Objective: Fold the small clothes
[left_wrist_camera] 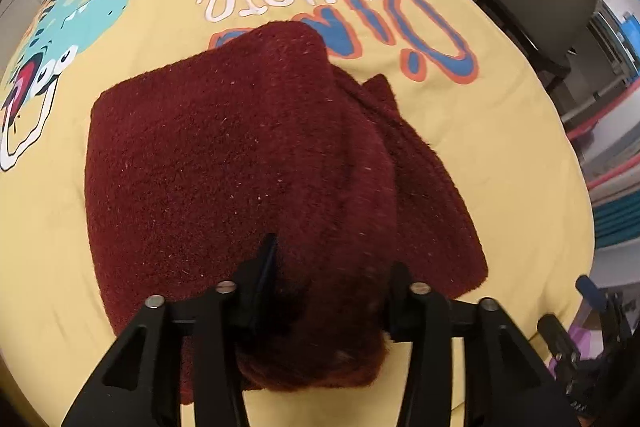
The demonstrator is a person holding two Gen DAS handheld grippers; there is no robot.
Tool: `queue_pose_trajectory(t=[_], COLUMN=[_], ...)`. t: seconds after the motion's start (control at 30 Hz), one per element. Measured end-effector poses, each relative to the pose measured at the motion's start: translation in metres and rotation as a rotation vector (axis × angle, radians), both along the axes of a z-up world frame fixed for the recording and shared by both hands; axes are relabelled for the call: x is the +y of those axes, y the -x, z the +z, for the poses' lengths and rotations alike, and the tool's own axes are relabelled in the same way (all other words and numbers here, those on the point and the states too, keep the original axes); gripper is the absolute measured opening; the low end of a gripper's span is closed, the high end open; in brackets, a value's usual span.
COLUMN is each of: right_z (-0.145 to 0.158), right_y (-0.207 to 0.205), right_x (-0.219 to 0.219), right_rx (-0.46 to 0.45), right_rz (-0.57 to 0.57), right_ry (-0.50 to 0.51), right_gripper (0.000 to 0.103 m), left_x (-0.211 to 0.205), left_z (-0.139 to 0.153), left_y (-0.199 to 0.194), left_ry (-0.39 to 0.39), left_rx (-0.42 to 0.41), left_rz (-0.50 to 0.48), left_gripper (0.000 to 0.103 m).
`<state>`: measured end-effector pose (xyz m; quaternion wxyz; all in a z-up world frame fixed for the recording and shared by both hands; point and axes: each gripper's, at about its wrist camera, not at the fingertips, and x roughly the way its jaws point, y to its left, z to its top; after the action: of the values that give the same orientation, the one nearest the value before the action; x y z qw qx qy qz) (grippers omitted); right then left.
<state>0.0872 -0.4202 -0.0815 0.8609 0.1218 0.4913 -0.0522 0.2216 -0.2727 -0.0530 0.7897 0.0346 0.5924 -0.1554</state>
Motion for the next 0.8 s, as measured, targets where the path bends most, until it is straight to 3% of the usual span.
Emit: queue_pose_trajectory(t=[0.13, 0.2, 0.23, 0.27, 0.37, 0.6, 0.8], right_z=[-0.002, -0.002, -0.002, -0.001, 0.003, 0.023, 0.057], right_y=[0.003, 0.004, 0.005, 0.006, 0.007, 0.001, -0.027], right_x=[-0.003, -0.005, -0.005, -0.005, -0.004, 0.007, 0.037], right_rx=[0.004, 0.005, 0.005, 0.004, 0.0, -0.028, -0.061], right_rz=[-0.007, -0.011, -0.012, -0.012, -0.006, 0.034, 0.118], right_ry=[-0.003, -0.006, -0.005, -0.004, 0.005, 0.0, 0.023], right_gripper=[0.103, 0.103, 0.103, 0.103, 0.103, 0.103, 0.103], left_x=[-0.004, -0.003, -0.002, -0.001, 0.002, 0.031, 0.084], left_z=[0.002, 0.008, 0.011, 0.016, 0.031, 0.074, 0.091], left_y=[0.0, 0.003, 0.004, 0.005, 0.011, 0.017, 0.019], left_ry=[-0.006, -0.003, 0.009, 0.018, 0.039, 0.187, 0.161], left_rx=[-0.001, 0.007, 0.005, -0.009, -0.036, -0.064, -0.09], left_rz=[-0.003, 0.002, 0.003, 0.0, -0.011, 0.003, 0.082], left_gripper=[0.051, 0.075, 0.093, 0.1, 0.1, 0.102, 0.102])
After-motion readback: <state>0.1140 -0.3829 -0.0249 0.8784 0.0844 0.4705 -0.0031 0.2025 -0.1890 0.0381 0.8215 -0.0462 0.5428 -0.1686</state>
